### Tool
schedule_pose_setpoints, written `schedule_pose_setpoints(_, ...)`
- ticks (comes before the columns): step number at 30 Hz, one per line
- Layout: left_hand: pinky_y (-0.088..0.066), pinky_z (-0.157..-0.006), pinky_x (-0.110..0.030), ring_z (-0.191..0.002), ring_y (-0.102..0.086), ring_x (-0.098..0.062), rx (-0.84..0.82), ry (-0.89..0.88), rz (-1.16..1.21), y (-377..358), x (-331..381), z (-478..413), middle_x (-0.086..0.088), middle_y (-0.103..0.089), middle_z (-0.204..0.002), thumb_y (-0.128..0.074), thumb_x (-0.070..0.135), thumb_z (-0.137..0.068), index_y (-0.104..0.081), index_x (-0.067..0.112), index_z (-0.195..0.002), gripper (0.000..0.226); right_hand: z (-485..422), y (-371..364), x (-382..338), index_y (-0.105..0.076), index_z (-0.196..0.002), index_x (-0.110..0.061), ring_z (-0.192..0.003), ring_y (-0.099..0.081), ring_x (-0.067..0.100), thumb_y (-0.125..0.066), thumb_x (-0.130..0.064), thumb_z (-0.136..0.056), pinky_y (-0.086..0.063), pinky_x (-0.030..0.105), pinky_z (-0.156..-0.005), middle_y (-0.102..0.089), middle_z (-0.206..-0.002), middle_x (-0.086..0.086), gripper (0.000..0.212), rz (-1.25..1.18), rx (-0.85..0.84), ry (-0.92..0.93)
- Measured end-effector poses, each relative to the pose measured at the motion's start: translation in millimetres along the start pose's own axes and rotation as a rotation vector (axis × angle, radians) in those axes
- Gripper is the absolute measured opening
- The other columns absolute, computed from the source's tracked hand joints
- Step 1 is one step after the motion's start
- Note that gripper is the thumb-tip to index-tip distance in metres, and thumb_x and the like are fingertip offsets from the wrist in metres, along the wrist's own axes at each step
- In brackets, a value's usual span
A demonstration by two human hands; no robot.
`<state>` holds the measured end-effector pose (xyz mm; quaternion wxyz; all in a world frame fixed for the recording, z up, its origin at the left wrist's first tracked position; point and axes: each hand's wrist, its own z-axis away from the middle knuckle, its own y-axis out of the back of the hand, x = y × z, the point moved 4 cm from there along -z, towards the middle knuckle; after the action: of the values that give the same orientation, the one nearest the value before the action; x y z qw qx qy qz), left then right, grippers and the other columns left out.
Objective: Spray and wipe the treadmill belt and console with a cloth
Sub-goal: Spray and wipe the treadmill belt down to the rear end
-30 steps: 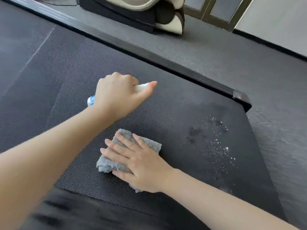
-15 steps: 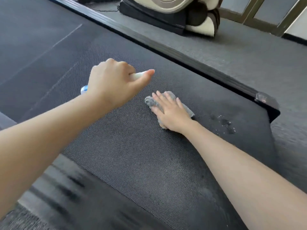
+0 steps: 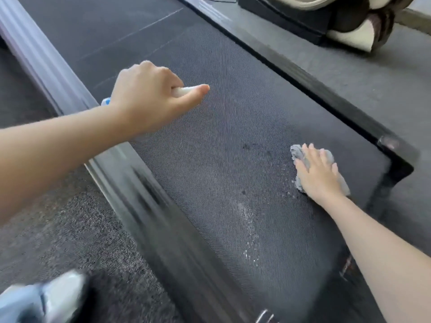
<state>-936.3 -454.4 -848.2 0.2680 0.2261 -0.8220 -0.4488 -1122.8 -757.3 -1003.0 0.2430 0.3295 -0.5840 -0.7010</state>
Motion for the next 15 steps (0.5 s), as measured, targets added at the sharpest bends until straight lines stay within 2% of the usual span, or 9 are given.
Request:
schedule_pose_setpoints(4, -0.026, -0.050, -0.030, -0.043, -0.032, -0.017, -0.056, -0.049, -0.018, -10.2, 24.4, 14.5, -0.001, -0.033, -0.043, -0.024, 0.073, -0.078, -0.029, 0.013, -0.046, 0.069, 40.5, -6.3, 8.3, -0.010, -0.153, -0.028, -0.147, 0.005, 0.015, -0.022, -0.044, -0.101, 0.001, 0.044, -0.119, -0.003, -0.161, -0.008, 0.056, 0.033, 0.016, 0.044)
schedule_pose_setpoints(11, -0.025, -0.053, -0.028, -0.044, -0.032, -0.012, -0.062, -0.137, -0.008, -57.4, 26.3, 23.6, 0.001, -0.035, -0.044, -0.021, 0.073, -0.073, -0.034, 0.012, -0.047, 0.068, 53.3, -14.5, 12.1, -0.011, -0.152, -0.029, -0.147, 0.005, 0.009, -0.022, -0.043, -0.100, 0.002, 0.040, -0.118, -0.004, -0.160, -0.011, 0.055, 0.028, 0.074, 0.032)
schedule_pose_setpoints(15, -0.017, -0.049, -0.025, -0.042, -0.030, -0.014, -0.064, -0.222, 0.001, -57.2, 21.6, 28.1, 0.004, -0.031, -0.042, -0.023, 0.070, -0.073, -0.028, 0.016, -0.045, 0.062, 78.4, -15.4, 14.0, -0.012, -0.152, -0.029, -0.147, 0.005, 0.009, -0.022, -0.042, -0.099, 0.002, 0.039, -0.117, -0.004, -0.160, -0.011, 0.056, 0.028, 0.040, 0.015)
